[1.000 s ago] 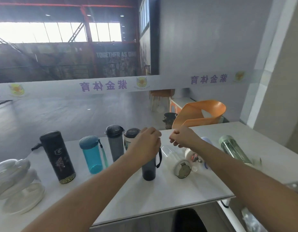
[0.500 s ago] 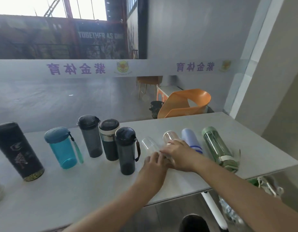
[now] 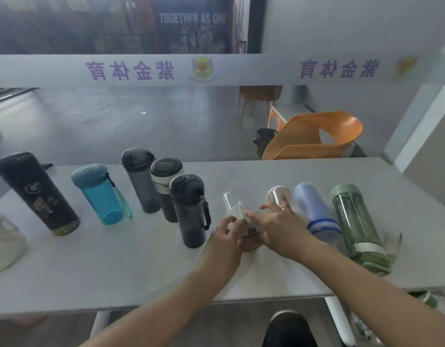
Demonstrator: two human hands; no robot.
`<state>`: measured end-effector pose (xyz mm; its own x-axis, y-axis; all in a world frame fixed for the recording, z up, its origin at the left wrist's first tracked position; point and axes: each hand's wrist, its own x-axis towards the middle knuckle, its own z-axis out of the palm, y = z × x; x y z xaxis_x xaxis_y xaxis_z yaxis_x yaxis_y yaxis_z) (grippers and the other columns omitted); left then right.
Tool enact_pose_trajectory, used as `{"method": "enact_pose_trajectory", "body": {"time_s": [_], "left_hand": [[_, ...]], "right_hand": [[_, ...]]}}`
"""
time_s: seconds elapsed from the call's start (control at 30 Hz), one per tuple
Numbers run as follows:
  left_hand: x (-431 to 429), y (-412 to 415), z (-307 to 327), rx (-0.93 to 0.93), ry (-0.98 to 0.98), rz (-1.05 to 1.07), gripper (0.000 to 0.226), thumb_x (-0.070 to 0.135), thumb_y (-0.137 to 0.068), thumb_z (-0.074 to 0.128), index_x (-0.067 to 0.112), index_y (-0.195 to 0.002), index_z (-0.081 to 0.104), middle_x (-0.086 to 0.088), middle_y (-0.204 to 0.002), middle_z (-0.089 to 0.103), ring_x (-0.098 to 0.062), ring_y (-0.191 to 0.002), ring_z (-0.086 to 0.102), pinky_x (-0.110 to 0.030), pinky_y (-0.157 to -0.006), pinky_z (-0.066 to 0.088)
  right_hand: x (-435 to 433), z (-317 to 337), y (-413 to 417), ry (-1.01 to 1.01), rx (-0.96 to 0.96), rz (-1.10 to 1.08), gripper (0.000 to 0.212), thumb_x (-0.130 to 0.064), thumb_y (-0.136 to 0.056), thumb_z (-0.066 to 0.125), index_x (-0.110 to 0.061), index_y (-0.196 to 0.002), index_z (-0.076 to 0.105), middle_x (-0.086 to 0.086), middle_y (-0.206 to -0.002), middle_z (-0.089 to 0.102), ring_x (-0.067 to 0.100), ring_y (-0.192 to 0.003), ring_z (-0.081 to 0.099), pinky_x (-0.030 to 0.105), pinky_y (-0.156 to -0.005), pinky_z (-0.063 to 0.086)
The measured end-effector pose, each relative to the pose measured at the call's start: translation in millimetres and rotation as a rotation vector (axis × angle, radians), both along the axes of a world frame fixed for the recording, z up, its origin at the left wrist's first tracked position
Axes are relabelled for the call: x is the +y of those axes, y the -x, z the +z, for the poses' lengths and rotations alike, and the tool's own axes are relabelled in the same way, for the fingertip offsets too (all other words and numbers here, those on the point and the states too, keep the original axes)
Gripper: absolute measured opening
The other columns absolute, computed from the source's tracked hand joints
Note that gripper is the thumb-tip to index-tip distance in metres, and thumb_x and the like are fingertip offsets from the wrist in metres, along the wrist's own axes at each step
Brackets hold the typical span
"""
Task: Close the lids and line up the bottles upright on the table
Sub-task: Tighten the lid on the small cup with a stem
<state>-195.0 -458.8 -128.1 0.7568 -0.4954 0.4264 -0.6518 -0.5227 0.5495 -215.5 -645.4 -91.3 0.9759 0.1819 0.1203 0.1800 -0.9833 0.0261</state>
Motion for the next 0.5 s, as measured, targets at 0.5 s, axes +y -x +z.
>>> {"method": "enact_pose_trajectory", "body": {"time_s": [0.5], "left_hand": [[-16.7,-36.8,109.1,-0.149,-0.29,0.071,0.015,0.017,-0.095,0.055,0.018,-0.108,0.063,-0.008,-0.089,0.062,-0.033,-0.082,0.063,-0.038,-0.072,0.052]], "right_hand": [[1.0,70.5,-20.9,-0.579,0.069,-0.272,0.036,-0.043,-0.104,0.041,-0.025,-0.114,0.071,0.003,-0.108,0.073,0.024,-0.099,0.064,0.031,-0.083,0.048]]}}
